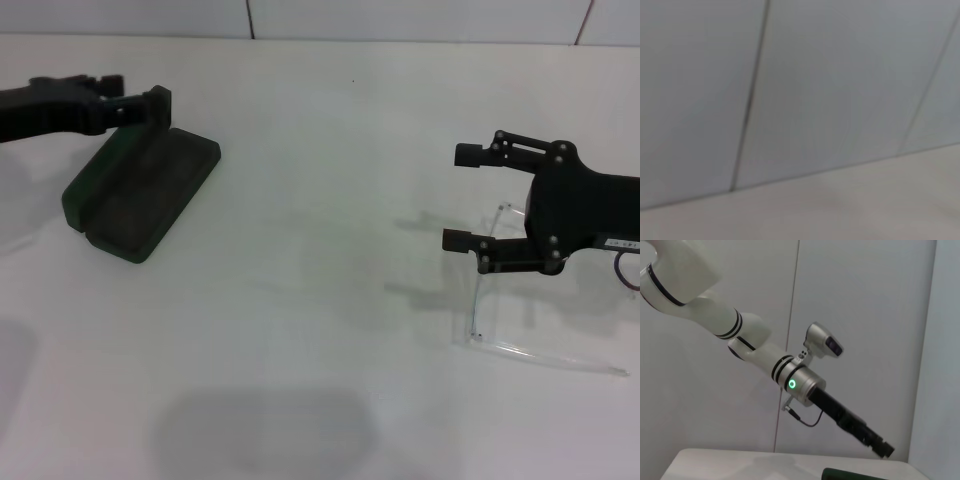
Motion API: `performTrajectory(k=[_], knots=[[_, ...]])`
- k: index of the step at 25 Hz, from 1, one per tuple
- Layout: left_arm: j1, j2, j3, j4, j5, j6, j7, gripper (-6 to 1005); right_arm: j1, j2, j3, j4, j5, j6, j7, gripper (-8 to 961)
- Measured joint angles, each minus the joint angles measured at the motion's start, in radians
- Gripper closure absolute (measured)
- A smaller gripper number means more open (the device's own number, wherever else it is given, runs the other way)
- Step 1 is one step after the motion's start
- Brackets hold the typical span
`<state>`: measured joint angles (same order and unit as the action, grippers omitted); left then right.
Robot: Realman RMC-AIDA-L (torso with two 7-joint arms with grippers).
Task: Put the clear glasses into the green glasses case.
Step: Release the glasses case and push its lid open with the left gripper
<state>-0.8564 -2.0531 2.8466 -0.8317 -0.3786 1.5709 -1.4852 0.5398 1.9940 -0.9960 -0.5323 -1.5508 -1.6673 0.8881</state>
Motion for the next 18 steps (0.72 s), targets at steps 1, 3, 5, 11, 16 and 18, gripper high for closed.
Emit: performTrajectory(k=[1,3,5,11,16,18], knots=[[0.001,0.0,0.0,0.001,0.006,-0.017,-0.001,258,0.0,0.0,0.0,0.0,0.0,0.0,0.0,96],[0.005,-0.003,0.0,0.001,0.015,-0.048,-0.001,259,-0.001,-0.001,0.0,0.0,0.0,0.0,0.0,96],[0.007,-0.004,0.0,0.001,0.032,-0.07,0.0,259,-0.001,-0.001,0.001,0.0,0.0,0.0,0.0,96],[-0.008,-0.021,0.001,0.004,0.11,-0.164,-0.001,259,-0.001,0.002,0.0,0.0,0.0,0.0,0.0,96],[-0.025,-0.032,0.0,0.007,0.154,-0.211,-0.004,259,-0.003,0.004,-0.001,0.0,0.0,0.0,0.0,96],[-0.03,-0.033,0.0,0.009,0.16,-0.22,-0.008,258,-0.005,0.005,-0.001,0.0,0.0,-0.003,0.0,96]])
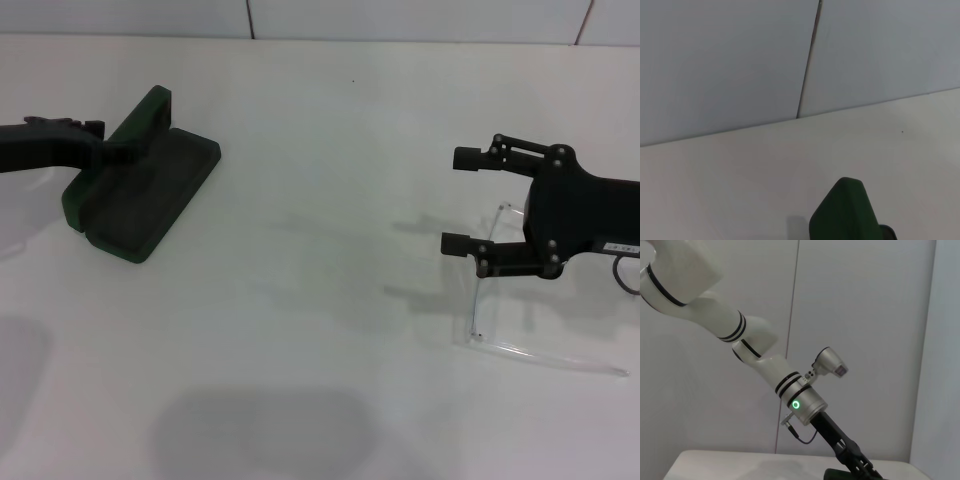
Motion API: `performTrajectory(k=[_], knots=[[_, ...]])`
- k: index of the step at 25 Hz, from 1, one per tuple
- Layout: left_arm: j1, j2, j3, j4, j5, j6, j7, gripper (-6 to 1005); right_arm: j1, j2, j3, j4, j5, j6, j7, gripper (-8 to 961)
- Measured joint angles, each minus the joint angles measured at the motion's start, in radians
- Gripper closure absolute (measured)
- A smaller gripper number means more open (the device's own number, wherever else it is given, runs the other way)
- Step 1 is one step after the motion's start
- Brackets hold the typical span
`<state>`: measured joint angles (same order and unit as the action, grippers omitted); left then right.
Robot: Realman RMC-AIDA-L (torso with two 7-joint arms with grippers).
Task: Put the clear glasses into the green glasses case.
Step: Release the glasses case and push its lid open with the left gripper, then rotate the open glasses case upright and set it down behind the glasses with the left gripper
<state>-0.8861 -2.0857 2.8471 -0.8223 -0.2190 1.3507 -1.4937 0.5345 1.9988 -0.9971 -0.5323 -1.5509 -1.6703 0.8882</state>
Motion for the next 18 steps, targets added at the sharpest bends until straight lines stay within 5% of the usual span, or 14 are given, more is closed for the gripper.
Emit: performTrajectory(k=[6,11,18], knots=[[-0.005,0.0,0.0,0.018,0.035,-0.003,-0.005,258,-0.01,0.0,0.0,0.0,0.0,-0.006,0.0,96],[-0.005,0.002,0.0,0.028,0.049,-0.004,-0.005,353,-0.012,0.0,0.0,0.0,0.0,-0.007,0.0,97],[-0.005,0.001,0.0,0.028,0.044,-0.005,0.0,620,-0.014,0.001,0.0,0.0,0.0,-0.009,0.0,97]])
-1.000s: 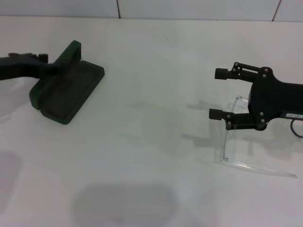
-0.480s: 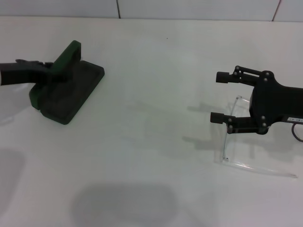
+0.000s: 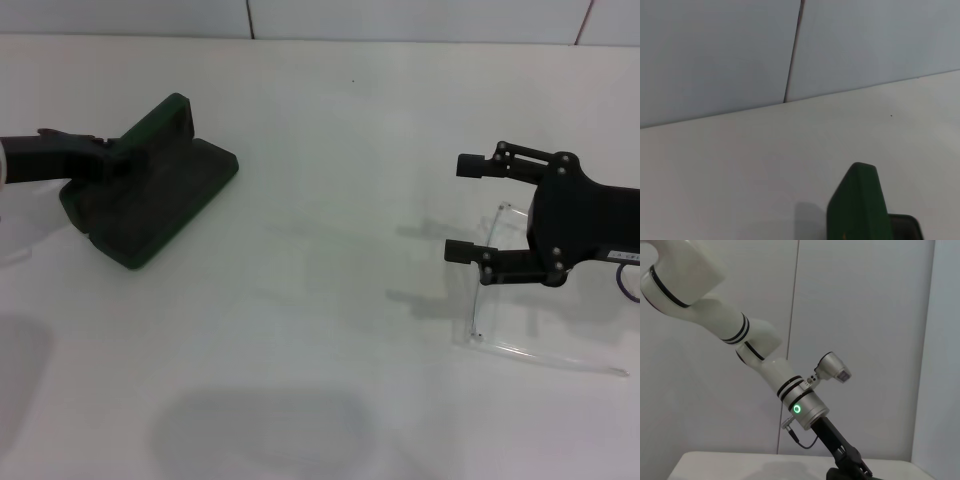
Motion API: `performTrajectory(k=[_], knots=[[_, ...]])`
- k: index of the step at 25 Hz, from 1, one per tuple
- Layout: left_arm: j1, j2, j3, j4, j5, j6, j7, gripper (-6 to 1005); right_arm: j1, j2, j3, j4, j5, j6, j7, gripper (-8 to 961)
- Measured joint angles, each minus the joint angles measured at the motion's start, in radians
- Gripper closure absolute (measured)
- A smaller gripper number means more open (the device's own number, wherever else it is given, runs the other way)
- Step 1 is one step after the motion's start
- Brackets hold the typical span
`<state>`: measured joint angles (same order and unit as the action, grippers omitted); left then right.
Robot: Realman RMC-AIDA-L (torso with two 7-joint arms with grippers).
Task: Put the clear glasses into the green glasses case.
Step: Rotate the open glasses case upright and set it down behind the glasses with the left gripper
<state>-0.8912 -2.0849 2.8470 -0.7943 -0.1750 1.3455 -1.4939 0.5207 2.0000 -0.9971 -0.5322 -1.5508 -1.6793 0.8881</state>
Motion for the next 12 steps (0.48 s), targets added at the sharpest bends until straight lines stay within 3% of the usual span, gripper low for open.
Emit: performTrajectory(k=[4,12], knots=[[-0.001,0.0,0.0,0.001,0.0,0.004,0.006,691,-0.006,0.0,0.0,0.0,0.0,-0.002,0.0,97],[-0.034,-0.002,0.0,0.013,-0.01,0.021,0.047,743,-0.013,0.0,0.0,0.0,0.0,-0.015,-0.012,97]])
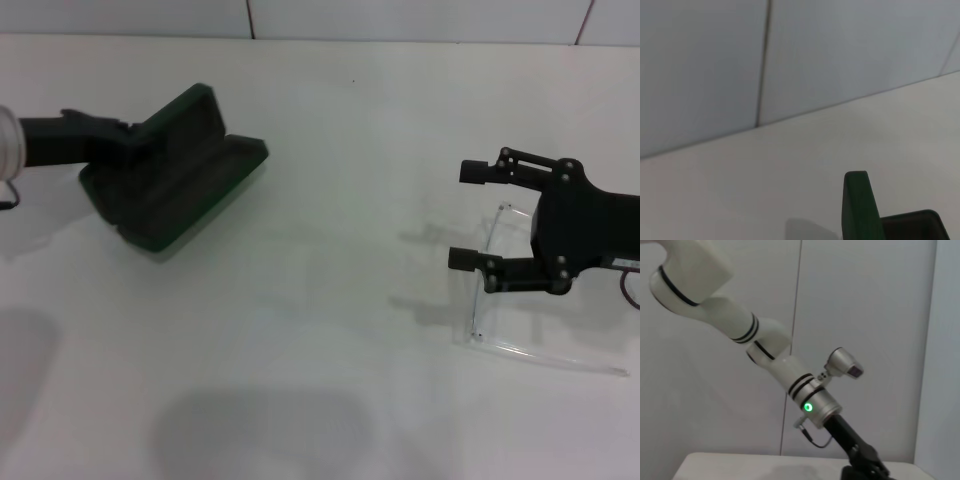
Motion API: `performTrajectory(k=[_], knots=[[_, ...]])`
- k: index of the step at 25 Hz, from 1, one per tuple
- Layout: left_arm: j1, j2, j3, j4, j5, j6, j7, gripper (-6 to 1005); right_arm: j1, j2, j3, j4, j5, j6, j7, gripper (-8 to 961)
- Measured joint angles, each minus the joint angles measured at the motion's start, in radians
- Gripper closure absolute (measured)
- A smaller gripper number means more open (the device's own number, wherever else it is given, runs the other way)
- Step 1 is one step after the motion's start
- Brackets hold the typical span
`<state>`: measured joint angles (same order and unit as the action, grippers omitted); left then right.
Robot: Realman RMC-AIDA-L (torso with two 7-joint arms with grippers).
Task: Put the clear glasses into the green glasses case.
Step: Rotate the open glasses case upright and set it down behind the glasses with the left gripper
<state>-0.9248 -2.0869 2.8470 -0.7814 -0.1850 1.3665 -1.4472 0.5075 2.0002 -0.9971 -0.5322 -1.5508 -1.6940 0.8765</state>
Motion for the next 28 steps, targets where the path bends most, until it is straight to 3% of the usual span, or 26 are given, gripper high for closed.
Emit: performTrajectory(k=[6,16,28], knots=[[-0.042,-0.001,0.0,0.049,-0.021,0.003,0.091,794,-0.018,0.0,0.0,-0.013,0.0,-0.023,-0.019,97],[-0.136,0.001,0.0,0.158,-0.02,0.072,0.328,791,-0.036,0.0,-0.001,-0.014,-0.029,-0.053,-0.04,96],[-0.258,-0.002,0.0,0.271,0.144,0.038,0.458,787,-0.079,0.002,-0.008,-0.01,-0.053,-0.09,-0.1,97]])
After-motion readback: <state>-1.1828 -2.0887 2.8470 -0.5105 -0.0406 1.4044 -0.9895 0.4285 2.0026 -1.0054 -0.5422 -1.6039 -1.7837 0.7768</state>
